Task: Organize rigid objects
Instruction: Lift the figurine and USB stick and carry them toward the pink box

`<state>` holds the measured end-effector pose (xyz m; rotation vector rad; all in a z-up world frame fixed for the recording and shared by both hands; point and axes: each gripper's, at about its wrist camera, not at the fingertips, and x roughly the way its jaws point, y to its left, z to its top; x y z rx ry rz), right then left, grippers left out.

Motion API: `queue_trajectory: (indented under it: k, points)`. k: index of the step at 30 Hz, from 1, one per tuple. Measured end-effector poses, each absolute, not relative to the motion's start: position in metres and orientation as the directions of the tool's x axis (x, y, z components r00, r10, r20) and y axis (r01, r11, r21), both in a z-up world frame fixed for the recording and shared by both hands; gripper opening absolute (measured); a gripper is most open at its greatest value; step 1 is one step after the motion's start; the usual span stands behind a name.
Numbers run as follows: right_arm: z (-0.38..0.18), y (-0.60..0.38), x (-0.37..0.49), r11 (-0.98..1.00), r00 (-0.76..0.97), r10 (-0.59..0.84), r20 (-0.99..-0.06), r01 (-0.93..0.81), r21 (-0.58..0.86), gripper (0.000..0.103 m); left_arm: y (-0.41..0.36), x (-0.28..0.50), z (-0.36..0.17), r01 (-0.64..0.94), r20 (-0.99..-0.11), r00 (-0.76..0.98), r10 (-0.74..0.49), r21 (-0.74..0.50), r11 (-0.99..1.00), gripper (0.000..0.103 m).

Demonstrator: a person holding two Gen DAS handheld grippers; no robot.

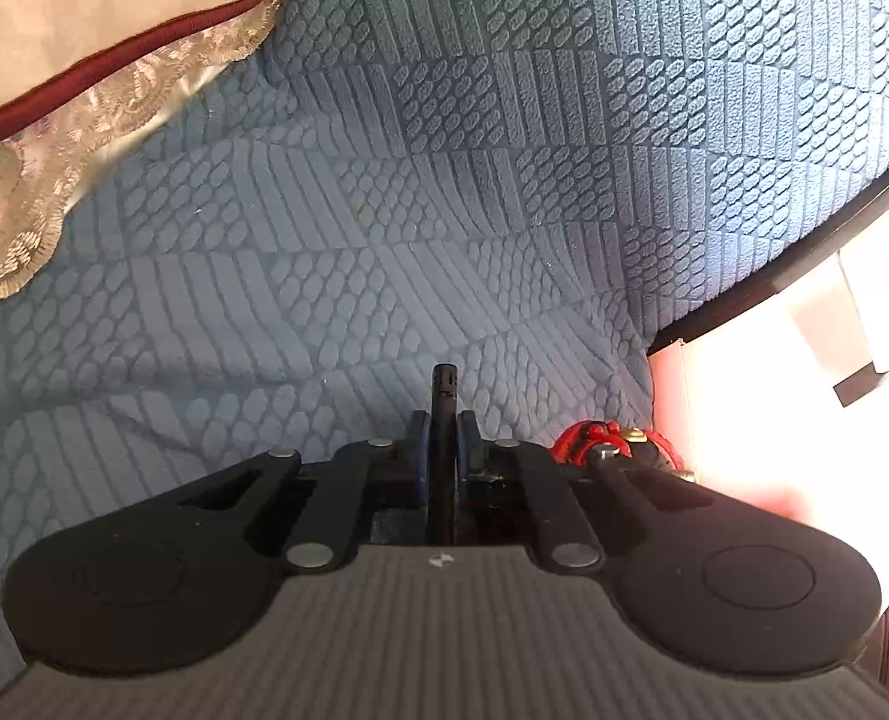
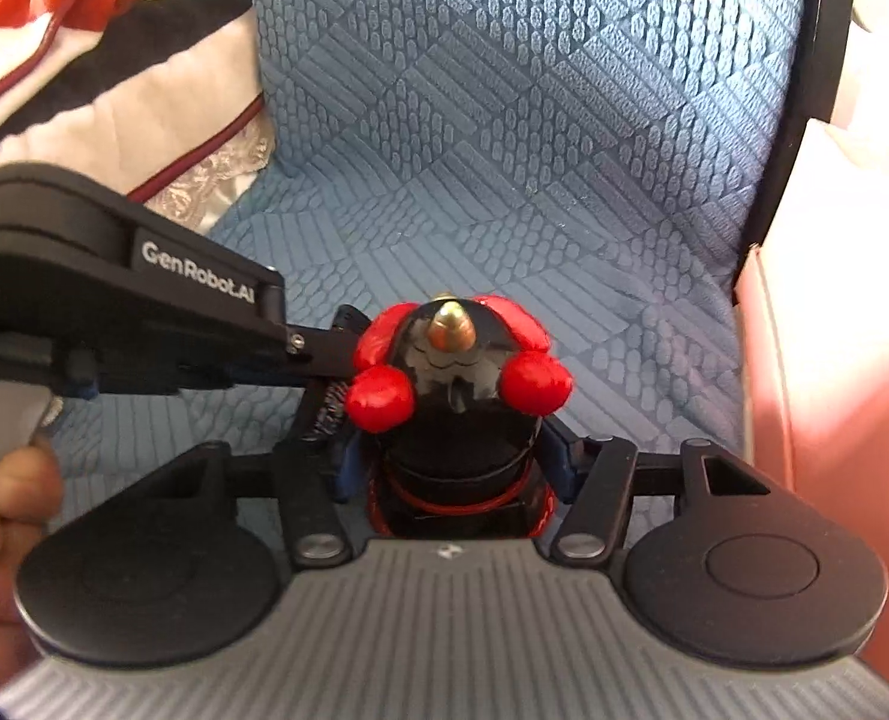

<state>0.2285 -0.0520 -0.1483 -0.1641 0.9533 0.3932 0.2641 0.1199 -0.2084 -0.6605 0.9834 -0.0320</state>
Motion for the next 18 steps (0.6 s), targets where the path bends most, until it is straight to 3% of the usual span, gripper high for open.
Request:
queue_trajectory:
  k: [18]
  points:
    - [-0.104,-0.088,0.186,0.968,0.56,0.195,-0.805,-0.24,0.068,0.056,0.106,0.219,-0.158,-0.149,-0.735,0.615,-0.286,-0.465,0.873,0.011]
